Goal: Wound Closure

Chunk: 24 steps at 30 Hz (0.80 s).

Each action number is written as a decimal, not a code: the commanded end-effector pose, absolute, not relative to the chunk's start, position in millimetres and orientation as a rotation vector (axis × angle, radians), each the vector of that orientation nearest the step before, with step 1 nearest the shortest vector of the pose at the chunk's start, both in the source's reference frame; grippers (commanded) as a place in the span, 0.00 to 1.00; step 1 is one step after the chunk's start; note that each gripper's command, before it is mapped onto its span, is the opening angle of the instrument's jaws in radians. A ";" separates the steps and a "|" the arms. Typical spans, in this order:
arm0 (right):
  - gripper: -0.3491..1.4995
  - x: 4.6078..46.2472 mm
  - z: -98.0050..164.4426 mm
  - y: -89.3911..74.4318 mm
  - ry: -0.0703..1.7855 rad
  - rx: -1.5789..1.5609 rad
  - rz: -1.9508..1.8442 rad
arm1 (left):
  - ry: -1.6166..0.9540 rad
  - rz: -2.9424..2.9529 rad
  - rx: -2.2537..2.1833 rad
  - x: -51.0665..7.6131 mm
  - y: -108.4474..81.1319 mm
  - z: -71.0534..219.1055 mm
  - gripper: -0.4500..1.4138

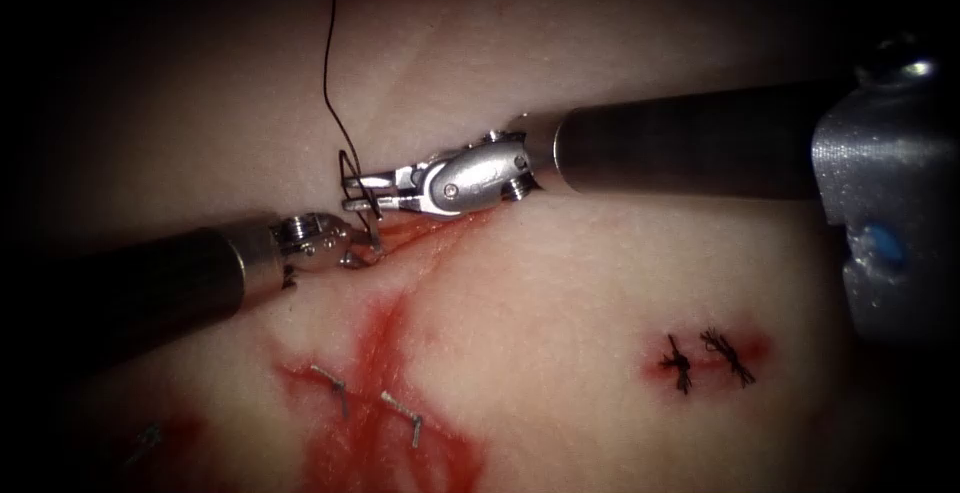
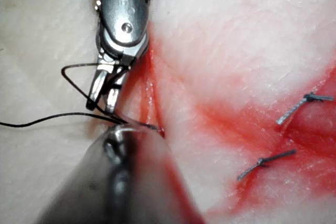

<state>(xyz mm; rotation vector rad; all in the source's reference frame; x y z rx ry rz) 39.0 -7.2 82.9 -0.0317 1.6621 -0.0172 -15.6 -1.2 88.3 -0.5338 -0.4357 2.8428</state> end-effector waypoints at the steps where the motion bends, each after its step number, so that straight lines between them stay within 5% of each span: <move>1: 0.00 39.7 83.4 -7.4 1.662 -0.026 -0.007 | -0.406 2.840 -0.541 -16.1 -1.0 88.7 0.40; 14: 0.00 39.2 83.5 -5.9 1.634 -0.021 0.022 | -0.278 2.800 -0.580 -16.9 -4.4 83.2 0.36; 24: 0.00 40.8 84.2 -5.4 1.601 0.089 0.146 | -0.263 2.812 -0.601 -18.9 -7.1 85.4 0.24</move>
